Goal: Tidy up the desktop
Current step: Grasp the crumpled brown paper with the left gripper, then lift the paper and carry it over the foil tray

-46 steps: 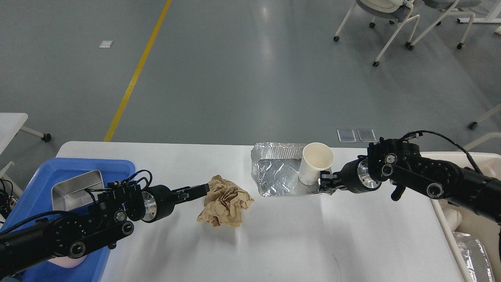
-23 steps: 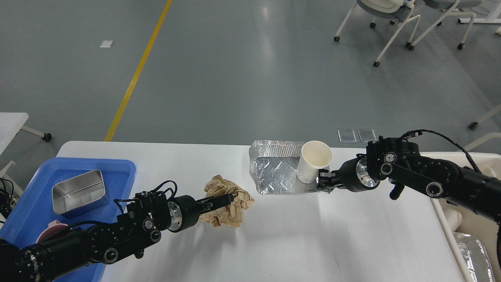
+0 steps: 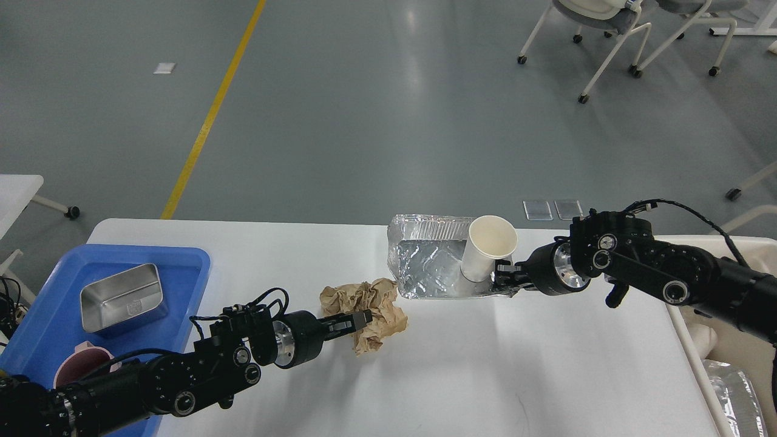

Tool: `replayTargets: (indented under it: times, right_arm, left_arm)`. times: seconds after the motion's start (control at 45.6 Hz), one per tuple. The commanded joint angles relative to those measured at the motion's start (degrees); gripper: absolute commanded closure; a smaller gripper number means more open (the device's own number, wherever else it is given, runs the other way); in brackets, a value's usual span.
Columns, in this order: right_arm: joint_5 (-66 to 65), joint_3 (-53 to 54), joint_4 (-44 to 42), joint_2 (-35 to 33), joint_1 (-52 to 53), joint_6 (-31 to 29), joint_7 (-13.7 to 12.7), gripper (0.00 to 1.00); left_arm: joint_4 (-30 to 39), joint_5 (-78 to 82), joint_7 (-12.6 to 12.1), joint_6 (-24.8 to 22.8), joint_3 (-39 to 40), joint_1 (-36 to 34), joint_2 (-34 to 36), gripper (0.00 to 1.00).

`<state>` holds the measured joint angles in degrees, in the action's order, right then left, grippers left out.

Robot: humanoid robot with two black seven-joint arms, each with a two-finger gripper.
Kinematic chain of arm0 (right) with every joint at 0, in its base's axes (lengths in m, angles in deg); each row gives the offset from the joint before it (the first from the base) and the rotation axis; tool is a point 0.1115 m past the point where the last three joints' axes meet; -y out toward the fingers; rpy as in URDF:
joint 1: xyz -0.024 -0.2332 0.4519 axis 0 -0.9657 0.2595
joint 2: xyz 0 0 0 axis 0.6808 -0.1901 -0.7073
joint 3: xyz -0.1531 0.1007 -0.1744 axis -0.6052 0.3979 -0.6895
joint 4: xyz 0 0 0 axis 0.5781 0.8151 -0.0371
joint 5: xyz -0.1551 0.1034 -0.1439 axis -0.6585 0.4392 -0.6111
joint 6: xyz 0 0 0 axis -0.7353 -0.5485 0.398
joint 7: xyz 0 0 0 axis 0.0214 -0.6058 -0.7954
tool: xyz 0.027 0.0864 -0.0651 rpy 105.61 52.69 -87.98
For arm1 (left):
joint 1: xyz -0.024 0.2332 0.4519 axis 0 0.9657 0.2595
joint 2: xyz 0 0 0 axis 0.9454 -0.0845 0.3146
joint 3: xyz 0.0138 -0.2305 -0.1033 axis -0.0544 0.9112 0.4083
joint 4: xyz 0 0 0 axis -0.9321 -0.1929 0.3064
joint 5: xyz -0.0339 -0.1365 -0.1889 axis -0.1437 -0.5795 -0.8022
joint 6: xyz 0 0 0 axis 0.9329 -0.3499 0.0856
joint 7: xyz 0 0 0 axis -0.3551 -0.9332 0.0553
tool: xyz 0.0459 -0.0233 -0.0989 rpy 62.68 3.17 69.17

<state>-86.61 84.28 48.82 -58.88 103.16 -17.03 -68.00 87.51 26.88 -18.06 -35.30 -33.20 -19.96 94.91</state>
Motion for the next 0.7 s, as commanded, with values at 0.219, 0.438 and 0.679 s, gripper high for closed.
replayTargets:
  times: [0.219, 0.438, 0.679]
  right_arm:
    - [0.0, 0.0, -0.2, 0.1, 0.0, 0.1, -0.1, 1.00]
    - [0.0, 0.0, -0.2, 0.4, 0.0, 0.1, 0.0, 1.00]
    - [0.0, 0.0, -0.2, 1.4, 0.3, 0.1, -0.1, 1.00]
  left_arm:
    - [-0.8, -0.1, 0.6, 0.3, -1.5, -0.2, 2.2, 1.00]
    - [3.2, -0.1, 0.7, 0.4, -0.7, -0.2, 9.1, 1.00]
    - [17.1, 0.1, 0.7, 0.3, -0.3, -0.6, 22.7, 1.00]
